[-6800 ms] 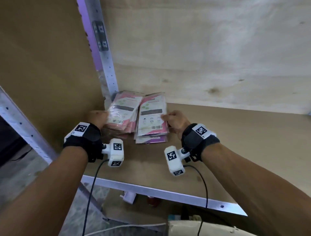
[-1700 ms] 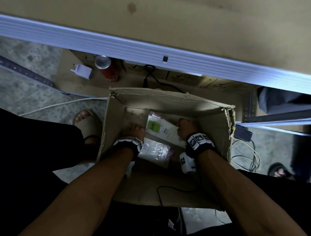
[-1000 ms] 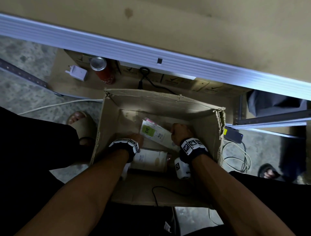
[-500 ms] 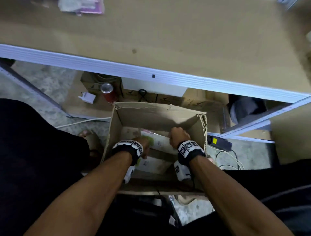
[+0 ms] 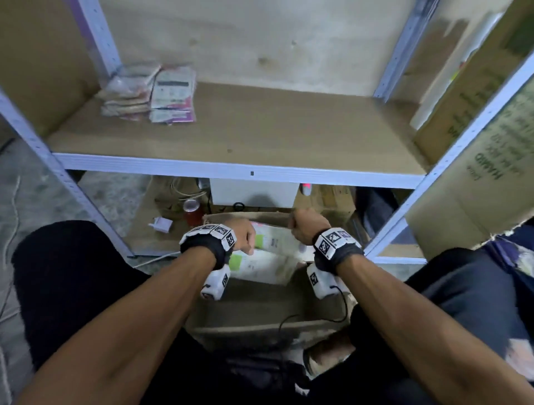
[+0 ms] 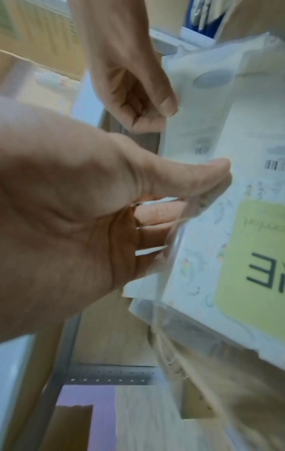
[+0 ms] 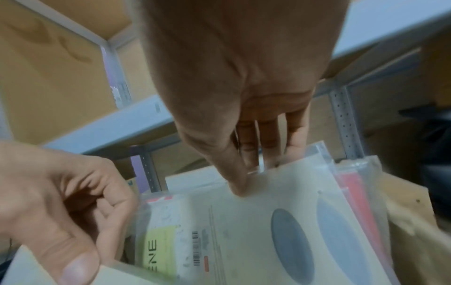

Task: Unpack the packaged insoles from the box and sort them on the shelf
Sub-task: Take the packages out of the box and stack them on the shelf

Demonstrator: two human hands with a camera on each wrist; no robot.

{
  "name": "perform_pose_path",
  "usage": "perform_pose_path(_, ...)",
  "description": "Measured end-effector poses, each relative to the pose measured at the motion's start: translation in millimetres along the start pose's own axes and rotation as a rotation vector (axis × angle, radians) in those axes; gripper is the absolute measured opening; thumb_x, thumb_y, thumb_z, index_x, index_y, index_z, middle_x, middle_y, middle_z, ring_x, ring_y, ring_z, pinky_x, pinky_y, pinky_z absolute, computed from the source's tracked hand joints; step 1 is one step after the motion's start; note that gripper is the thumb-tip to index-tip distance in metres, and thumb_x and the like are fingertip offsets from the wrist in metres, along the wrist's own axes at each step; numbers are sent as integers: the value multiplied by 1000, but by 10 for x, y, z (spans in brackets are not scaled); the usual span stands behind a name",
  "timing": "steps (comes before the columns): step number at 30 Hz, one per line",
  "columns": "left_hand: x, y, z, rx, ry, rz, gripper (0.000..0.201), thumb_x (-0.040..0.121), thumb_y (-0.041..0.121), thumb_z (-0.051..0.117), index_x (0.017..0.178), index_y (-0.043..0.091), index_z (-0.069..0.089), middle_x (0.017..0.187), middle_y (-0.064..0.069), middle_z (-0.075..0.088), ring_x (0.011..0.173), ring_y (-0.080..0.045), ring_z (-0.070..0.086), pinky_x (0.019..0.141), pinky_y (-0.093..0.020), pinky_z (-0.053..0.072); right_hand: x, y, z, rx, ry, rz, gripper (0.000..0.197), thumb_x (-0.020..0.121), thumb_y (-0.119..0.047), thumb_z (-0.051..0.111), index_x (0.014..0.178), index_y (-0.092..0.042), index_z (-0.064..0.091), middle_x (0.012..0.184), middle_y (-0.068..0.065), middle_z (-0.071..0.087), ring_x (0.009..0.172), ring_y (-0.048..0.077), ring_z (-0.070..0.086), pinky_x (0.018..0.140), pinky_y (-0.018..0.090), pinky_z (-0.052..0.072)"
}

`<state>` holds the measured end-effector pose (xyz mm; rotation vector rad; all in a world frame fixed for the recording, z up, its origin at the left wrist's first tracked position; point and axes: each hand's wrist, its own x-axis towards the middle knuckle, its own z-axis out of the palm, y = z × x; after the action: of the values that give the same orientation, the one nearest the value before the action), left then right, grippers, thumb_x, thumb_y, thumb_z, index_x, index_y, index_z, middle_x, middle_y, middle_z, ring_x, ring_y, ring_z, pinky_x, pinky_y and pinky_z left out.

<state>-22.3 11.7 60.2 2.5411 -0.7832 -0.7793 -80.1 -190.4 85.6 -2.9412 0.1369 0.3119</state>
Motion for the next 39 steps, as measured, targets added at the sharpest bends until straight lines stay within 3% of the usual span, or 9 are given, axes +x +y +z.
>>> perform_pose_path(7, -447, 308, -773, 1, 127, 86, 5, 78, 8, 78, 83, 6, 76, 76, 6, 72, 77, -10, 66, 69, -16, 53, -275, 59, -750, -17, 48, -23, 21, 82, -11, 51, 88, -28, 62, 110, 6, 66, 103, 30, 60, 81, 30, 47)
perform_pose_path(9, -577, 393, -996, -11, 164, 104, 7, 78, 8, 78, 84, 6, 77, 84, 2, 74, 84, -11, 67, 82, -25, 55, -349, 70, -937, -5, 71, -24, 20, 83, -12, 53, 91, -27, 63, 111, 5, 66, 105, 29, 59, 86, 31, 48)
perform_pose_path(12, -790, 502, -1313, -30, 218, 128, 3, 79, 9, 79, 80, 12, 77, 76, 13, 73, 74, 1, 62, 75, -20, 49, -461, 85, -1212, 12, 130, -42, 20, 83, -11, 58, 98, -20, 69, 108, 6, 70, 103, 28, 62, 87, 30, 50)
perform_pose_path(15, -989, 569, -1631, -80, 243, 149, 7, 81, 15, 80, 78, 19, 76, 64, 24, 69, 75, 0, 61, 76, -20, 47, -540, 104, -1462, 48, 178, -62, 20, 83, -10, 63, 101, -14, 70, 108, 8, 71, 102, 28, 63, 88, 31, 50)
perform_pose_path(25, -1238, 504, -2358, -375, 501, 165, 5, 89, 25, 73, 90, 21, 71, 111, -2, 73, 106, -15, 64, 98, -27, 47, -379, 313, -1956, 416, 280, -17, 22, 90, -15, 67, 109, -6, 68, 103, 8, 67, 93, 19, 58, 90, 32, 48)
perform_pose_path(30, -1082, 367, -2366, -704, 648, 138, 9, 92, 18, 70, 83, 20, 68, 109, -13, 70, 104, -24, 62, 106, -44, 44, -131, 296, -1945, 740, 292, -34, 9, 92, -10, 64, 98, -4, 62, 88, 9, 60, 79, 22, 55, 66, 27, 45)
perform_pose_path(33, -928, 245, -2301, -916, 759, 96, 10, 90, 17, 72, 97, 10, 73, 114, -18, 71, 107, -31, 65, 104, -47, 46, 63, 207, -1893, 941, 276, 18, 7, 94, -12, 61, 88, -9, 58, 76, 10, 52, 62, 21, 47, 48, 26, 35)
perform_pose_path(37, -692, 84, -2244, -1074, 863, 39, 29, 92, 12, 70, 116, -3, 68, 122, -23, 68, 120, -39, 61, 109, -55, 44, 328, 27, -1836, 1165, 240, 33, 16, 95, -6, 58, 106, 6, 58, 93, 19, 54, 82, 29, 49, 70, 42, 41)
perform_pose_path(39, -571, 10, -2252, -1116, 924, 7, 29, 92, 10, 69, 116, -6, 67, 122, -25, 67, 121, -42, 60, 109, -56, 44, 466, -71, -1805, 1251, 229, 47, 13, 96, -4, 57, 107, 3, 57, 92, 18, 57, 79, 28, 55, 62, 35, 51)
